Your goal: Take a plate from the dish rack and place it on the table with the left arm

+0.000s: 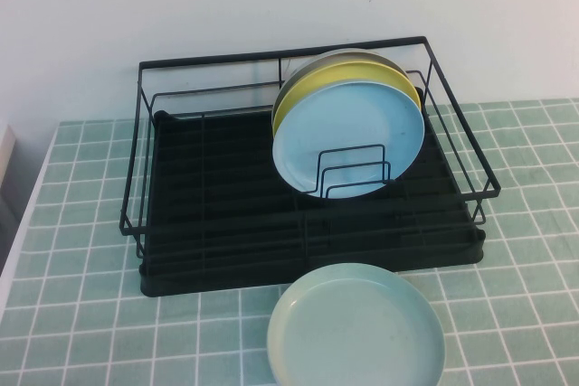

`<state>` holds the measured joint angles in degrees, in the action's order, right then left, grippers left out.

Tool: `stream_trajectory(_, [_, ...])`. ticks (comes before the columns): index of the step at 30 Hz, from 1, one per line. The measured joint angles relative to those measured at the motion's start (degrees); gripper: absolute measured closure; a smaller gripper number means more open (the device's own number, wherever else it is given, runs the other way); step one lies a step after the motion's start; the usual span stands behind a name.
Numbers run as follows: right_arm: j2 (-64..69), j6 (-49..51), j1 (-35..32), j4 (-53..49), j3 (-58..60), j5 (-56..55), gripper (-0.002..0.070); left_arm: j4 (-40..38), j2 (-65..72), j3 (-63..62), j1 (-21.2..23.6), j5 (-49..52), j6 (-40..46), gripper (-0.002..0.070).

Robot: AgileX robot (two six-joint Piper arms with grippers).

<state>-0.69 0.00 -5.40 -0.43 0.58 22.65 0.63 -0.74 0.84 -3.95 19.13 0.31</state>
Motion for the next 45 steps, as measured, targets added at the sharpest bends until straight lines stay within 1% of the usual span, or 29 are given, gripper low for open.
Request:
stream_trajectory(9, [0.00, 0.00, 0.00, 0.00, 0.00, 0.00, 0.0678, 0.00, 0.00, 0.00, 0.00, -0.20, 0.00, 0.0678])
stream_trajectory(14, [0.00, 0.00, 0.00, 0.00, 0.00, 0.00, 0.0678, 0.00, 0.00, 0.46, 0.00, -5.28, 0.00, 0.0678])
stream_trajectory(18, [0.00, 0.00, 0.00, 0.00, 0.00, 0.00, 0.0678, 0.00, 0.00, 0.46, 0.00, -17.99, 0.00, 0.0678])
stream_trajectory(24, [0.00, 0.00, 0.00, 0.00, 0.00, 0.00, 0.0678, 0.00, 0.00, 0.46, 0.00, -49.06, 0.00, 0.0678])
stream_trajectory(28, [0.00, 0.00, 0.00, 0.00, 0.00, 0.00, 0.0678, 0.00, -0.05, 0.46, 0.00, -66.50, 0.00, 0.0678])
stream_trajectory(30, [0.00, 0.00, 0.00, 0.00, 0.00, 0.00, 0.0678, 0.10, -0.05, 0.46, 0.00, -73.21, 0.00, 0.0678])
stream_trajectory(33, [0.00, 0.00, 0.00, 0.00, 0.00, 0.00, 0.0678, 0.21, -0.05, 0.46, 0.00, -80.06, 0.00, 0.0678])
stream_trajectory(36, [0.00, 0.00, 0.00, 0.00, 0.00, 0.00, 0.0678, 0.21, -0.14, 0.46, 0.00, -84.11, 0.08, 0.0678])
stream_trajectory(41, [0.00, 0.00, 0.00, 0.00, 0.00, 0.00, 0.0678, 0.20, -0.14, 0.46, 0.00, -86.45, 0.08, 0.0678])
stream_trajectory(45, [0.00, 0.00, 0.00, 0.00, 0.00, 0.00, 0.0678, -1.88, -0.14, 0.46, 0.00, -87.24, -0.90, 0.0678])
